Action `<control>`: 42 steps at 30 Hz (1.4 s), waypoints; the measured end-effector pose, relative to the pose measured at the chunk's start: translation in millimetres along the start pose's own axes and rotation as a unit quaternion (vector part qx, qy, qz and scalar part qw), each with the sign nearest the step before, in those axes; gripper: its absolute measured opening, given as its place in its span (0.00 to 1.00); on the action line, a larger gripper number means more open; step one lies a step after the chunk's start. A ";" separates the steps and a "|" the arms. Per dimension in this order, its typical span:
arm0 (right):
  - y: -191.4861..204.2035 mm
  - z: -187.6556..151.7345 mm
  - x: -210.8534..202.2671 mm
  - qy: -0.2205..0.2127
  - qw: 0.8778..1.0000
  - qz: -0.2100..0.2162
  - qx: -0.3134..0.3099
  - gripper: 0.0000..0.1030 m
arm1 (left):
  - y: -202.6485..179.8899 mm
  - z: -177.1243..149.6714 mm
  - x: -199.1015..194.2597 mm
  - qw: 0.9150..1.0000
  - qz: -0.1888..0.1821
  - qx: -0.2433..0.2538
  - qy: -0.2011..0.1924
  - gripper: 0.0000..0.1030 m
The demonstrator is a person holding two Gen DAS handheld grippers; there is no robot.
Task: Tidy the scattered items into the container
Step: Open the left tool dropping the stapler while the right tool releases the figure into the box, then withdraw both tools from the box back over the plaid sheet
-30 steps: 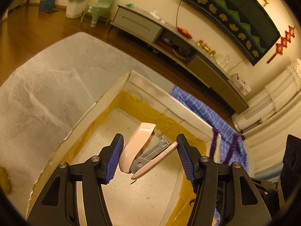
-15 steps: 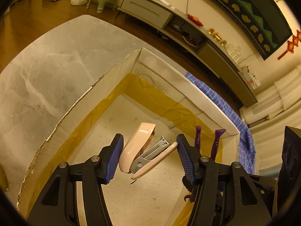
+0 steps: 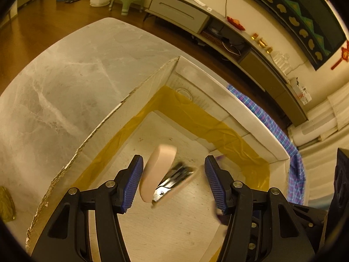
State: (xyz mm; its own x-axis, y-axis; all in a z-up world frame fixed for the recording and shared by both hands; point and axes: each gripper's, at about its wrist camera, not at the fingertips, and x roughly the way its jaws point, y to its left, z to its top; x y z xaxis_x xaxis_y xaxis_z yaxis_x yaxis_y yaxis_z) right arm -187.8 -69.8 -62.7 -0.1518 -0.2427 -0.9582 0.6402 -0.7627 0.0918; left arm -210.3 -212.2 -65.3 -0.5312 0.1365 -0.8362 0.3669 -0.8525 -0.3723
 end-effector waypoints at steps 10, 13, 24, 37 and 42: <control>3.0 -12.4 -10.9 -0.003 1.000 -0.007 0.002 0.36 | 1.1 -2.5 -5.0 1.000 -0.003 0.006 0.008 0.61; 0.5 -14.4 -12.4 -0.004 1.000 -0.008 0.002 0.36 | -0.2 -3.4 -8.1 1.000 -0.002 0.009 0.007 0.61; 6.6 -34.8 -46.8 -0.031 0.999 0.011 0.007 0.36 | -12.1 -24.4 -32.2 0.999 0.005 0.046 -0.013 0.61; 19.9 -112.6 -122.9 -0.192 0.981 0.032 -0.021 0.45 | -39.4 -86.6 -117.9 0.988 -0.046 0.109 -0.096 0.61; 17.1 -155.9 -138.4 -0.262 0.964 0.046 -0.010 0.54 | -38.2 -123.7 -159.8 0.975 -0.065 0.146 -0.156 0.61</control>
State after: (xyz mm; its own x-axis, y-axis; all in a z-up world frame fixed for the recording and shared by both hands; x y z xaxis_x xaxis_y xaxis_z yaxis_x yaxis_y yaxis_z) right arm -38.4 44.2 29.2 -0.4505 -0.5824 -0.6766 0.6822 -0.7135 0.1599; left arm -45.0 -139.0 32.6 -0.7818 0.1325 -0.6093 0.0718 -0.9515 -0.2991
